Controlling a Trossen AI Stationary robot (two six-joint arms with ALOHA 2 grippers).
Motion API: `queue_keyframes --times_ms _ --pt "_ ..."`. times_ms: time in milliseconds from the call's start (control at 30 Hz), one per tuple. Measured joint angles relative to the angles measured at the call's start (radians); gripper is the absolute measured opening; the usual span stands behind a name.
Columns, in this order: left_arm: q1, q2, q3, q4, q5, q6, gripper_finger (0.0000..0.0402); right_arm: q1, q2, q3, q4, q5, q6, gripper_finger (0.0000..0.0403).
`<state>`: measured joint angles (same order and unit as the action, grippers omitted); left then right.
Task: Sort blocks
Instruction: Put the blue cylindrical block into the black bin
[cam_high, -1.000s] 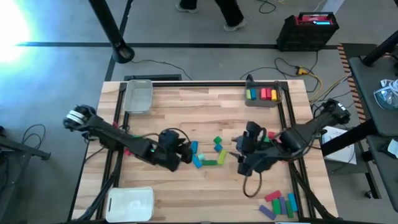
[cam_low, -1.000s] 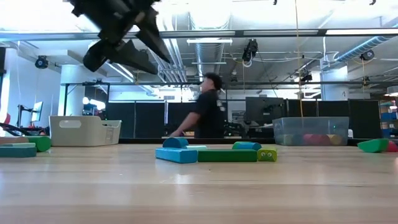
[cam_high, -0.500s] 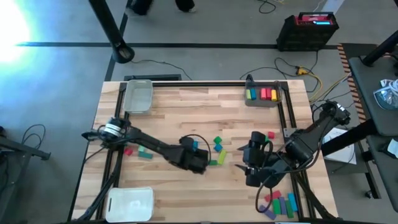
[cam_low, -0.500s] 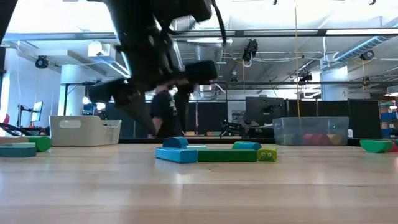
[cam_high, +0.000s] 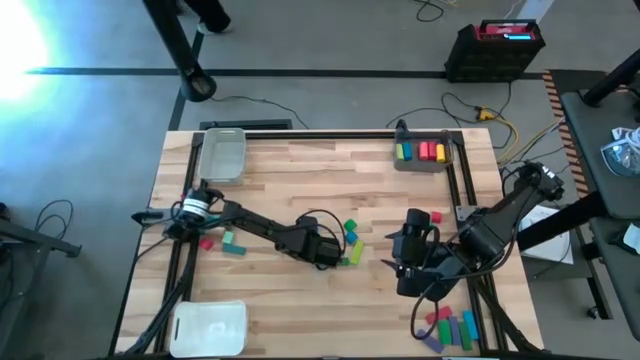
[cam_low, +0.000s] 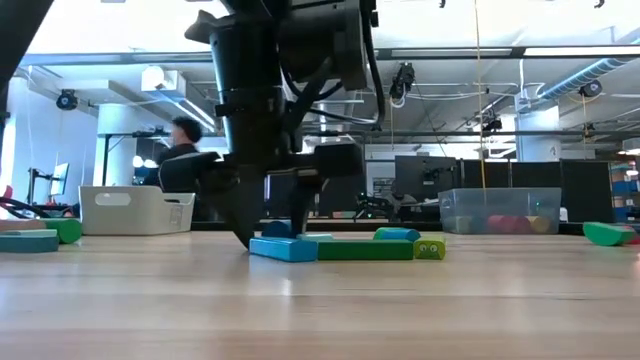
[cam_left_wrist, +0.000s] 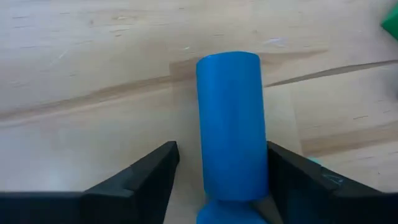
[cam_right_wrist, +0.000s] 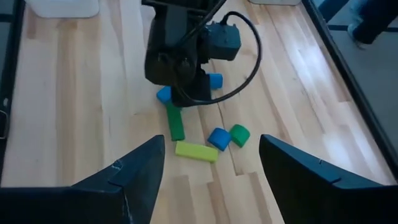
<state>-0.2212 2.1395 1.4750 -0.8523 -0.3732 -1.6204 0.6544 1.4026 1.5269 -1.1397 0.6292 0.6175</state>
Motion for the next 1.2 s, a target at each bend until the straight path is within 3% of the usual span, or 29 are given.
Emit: queue_keyframes --times_ms 200,367,500,667,767,867,1000,1200 --pt "0.015 -0.001 -0.001 -0.015 0.019 0.065 0.0121 -0.001 -0.026 0.0 -0.02 -0.055 -0.073 0.0235" --pt "0.021 -0.069 -0.019 -0.117 0.06 0.139 0.0116 -0.014 -0.111 0.0 -0.077 -0.022 -0.069 0.0221" --pt "0.018 -0.221 -0.039 -0.07 0.0 0.272 0.0116 -0.03 -0.181 -0.026 -0.011 -0.006 -0.135 0.022" --pt "0.028 -0.397 -0.093 0.117 -0.144 0.552 0.0116 -0.131 -0.25 -0.138 0.21 -0.036 -0.269 0.022" --pt "0.044 -0.497 -0.172 0.371 -0.174 0.824 0.0116 -0.237 -0.262 -0.225 0.403 -0.125 -0.365 0.0219" --pt "0.085 -0.578 -0.286 0.58 -0.084 0.997 0.0116 -0.367 -0.248 -0.278 0.539 -0.238 -0.433 0.0219" --pt "0.171 -0.719 -0.45 0.874 0.04 1.124 0.0116 -0.536 -0.226 -0.287 0.652 -0.265 -0.459 0.022" --pt "0.388 -0.839 -0.674 1.352 0.393 1.153 0.0116 -0.747 -0.175 -0.297 0.952 -0.409 -0.463 0.0235"
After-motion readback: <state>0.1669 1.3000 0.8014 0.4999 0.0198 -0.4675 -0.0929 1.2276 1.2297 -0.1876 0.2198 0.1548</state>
